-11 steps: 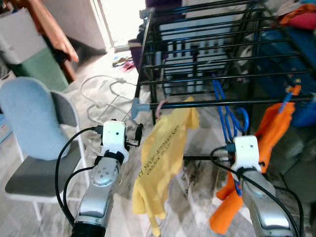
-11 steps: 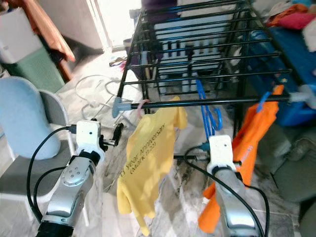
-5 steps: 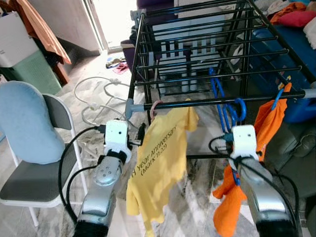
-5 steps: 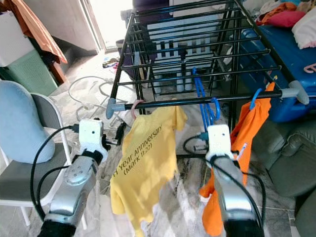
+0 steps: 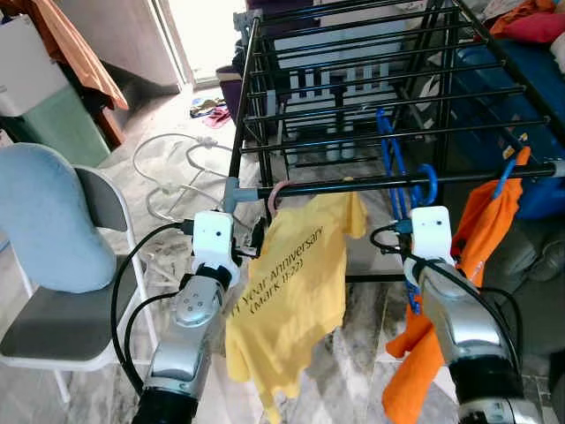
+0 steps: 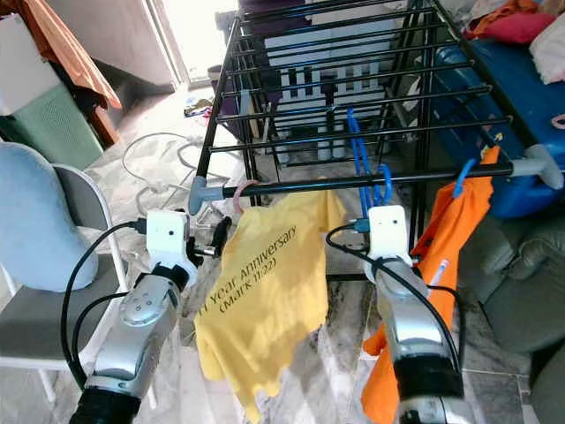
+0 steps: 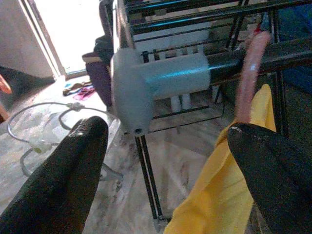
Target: Hang hanger
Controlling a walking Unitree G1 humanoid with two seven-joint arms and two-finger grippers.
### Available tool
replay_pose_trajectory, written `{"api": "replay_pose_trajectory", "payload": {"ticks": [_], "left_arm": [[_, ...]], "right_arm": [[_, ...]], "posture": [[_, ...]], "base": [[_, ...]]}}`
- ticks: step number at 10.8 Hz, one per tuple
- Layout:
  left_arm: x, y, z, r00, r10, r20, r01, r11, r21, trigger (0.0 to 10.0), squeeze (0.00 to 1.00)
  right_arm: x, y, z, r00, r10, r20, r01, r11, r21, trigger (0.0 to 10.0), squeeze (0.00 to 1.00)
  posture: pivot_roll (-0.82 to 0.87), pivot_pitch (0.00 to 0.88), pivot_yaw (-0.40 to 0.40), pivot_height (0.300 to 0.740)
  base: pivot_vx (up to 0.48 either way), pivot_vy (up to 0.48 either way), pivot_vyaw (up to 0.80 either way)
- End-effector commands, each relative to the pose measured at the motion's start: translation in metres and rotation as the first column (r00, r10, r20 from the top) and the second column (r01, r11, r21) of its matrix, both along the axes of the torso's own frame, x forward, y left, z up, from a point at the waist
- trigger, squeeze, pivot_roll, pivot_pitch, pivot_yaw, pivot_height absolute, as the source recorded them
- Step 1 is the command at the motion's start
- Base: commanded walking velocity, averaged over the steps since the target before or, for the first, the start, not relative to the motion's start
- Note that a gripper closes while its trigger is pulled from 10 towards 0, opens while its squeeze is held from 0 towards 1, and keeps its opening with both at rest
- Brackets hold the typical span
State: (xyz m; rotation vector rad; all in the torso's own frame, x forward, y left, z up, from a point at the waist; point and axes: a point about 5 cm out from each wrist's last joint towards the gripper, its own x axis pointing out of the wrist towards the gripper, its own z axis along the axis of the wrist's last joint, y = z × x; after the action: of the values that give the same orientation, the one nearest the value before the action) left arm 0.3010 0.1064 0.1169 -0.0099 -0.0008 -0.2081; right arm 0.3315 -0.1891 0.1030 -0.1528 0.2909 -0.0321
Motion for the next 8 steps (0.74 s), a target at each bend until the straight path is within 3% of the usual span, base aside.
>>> {"api": "replay_pose_trajectory", "payload": {"ticks": [1,4,6,8], "left_arm": [[0.003,0.004,0.001,1.0,-0.003,0.0,0.003,1.0,0.009,10.0,0.0],[0.002,0.005,0.0,1.0,-0.022,-0.011,0.022,1.0,0.007,10.0,0.0],[0.001,0.007,0.0,1.0,-0.021,-0.015,0.021,1.0,0.007,10.0,0.0],[0.0,0.005,-0.003,0.999,-0.042,-0.031,0.042,0.999,0.008,10.0,0.0]], "right_arm": [[0.015,0.014,0.021,0.997,0.047,0.059,-0.047,0.999,0.003,10.0,0.0],[0.016,0.026,-0.009,0.988,0.074,-0.132,-0.062,0.994,0.092,10.0,0.0],[0.012,0.034,-0.017,0.982,0.104,-0.158,-0.089,0.991,0.102,10.0,0.0],[0.006,0.032,-0.03,0.969,0.107,-0.221,-0.082,0.989,0.121,10.0,0.0]], "posture": [[-0.27,0.0,0.181,0.74],[-0.25,0.0,0.179,0.74],[-0.24,0.0,0.181,0.74],[-0.24,0.0,0.188,0.74]], "base": [[0.0,0.0,0.0],[0.0,0.0,0.0],[0.0,0.0,0.0],[0.0,0.0,0.0]]}}
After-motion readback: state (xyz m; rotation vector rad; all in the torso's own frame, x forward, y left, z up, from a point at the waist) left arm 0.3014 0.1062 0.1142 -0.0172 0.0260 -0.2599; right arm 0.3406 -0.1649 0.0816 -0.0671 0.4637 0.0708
